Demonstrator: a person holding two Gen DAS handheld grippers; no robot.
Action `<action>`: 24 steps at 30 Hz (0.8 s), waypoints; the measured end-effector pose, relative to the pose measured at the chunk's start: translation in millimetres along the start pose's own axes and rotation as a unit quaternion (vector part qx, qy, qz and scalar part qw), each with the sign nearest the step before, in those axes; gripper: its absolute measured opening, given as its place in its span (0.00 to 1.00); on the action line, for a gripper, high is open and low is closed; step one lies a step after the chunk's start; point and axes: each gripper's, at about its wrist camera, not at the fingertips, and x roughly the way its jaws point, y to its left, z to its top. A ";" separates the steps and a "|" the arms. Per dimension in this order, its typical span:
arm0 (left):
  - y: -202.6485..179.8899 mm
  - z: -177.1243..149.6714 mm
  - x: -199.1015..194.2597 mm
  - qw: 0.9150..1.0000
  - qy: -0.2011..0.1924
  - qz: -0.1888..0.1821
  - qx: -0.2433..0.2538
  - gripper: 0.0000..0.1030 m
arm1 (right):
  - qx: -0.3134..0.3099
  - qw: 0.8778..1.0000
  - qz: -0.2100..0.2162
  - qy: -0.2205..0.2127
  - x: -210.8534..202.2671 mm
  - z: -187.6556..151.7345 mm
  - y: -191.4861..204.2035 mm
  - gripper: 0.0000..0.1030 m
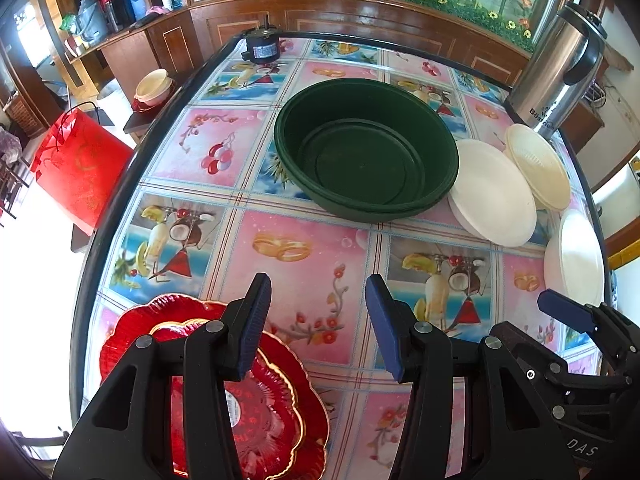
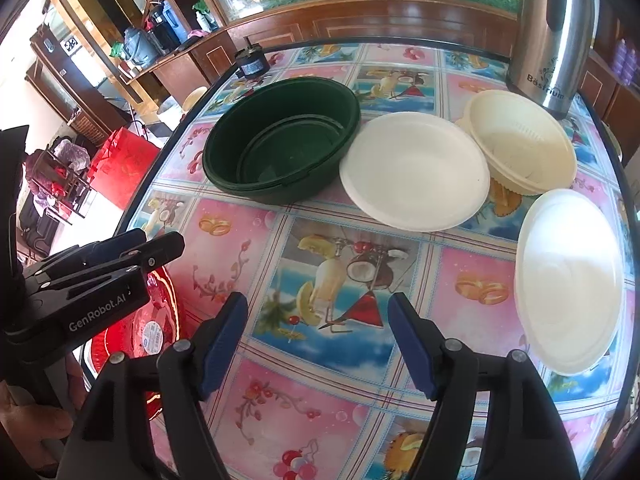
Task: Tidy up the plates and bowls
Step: 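Withdraw the left gripper up from the stacked red plates, then move the left gripper toward the dark green plastic basin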
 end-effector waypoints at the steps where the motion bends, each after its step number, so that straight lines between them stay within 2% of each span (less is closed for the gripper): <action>1: 0.2 1.3 0.1 1.000 0.000 0.000 -0.002 0.48 | 0.000 1.000 0.000 0.000 0.4 0.9 -1.3 0.73; 24: 17.2 12.3 4.8 0.999 0.003 0.013 -0.038 0.48 | -0.004 1.000 0.027 0.009 11.7 13.5 -5.0 0.73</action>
